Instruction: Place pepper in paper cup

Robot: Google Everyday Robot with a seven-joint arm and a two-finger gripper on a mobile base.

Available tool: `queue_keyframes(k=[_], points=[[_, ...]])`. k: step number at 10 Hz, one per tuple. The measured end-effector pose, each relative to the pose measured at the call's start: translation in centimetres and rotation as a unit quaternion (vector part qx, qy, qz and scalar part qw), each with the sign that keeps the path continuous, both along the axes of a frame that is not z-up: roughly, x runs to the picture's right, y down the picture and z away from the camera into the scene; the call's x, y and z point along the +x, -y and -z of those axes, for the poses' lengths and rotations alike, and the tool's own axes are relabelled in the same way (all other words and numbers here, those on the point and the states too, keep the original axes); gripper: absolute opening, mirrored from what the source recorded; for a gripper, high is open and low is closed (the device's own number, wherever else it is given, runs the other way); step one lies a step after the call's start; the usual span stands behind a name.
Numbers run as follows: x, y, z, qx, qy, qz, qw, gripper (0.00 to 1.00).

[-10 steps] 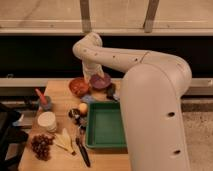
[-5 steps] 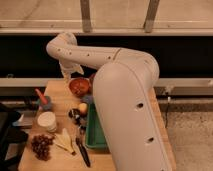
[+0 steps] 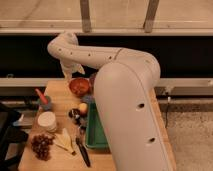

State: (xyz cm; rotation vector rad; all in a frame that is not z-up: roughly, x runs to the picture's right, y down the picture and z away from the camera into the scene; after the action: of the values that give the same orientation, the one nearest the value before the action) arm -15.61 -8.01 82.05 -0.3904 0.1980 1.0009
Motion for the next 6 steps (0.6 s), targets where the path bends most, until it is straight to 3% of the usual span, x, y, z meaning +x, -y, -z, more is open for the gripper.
queue_keyframes(k=[2,6], points=[[-0.9,0.3,-0.1,0.004,0.01,0.008,0.9999,0.65],[-9.0,1.2,-1.5,-0.002,0.052,0.055,0.9971,0.65]])
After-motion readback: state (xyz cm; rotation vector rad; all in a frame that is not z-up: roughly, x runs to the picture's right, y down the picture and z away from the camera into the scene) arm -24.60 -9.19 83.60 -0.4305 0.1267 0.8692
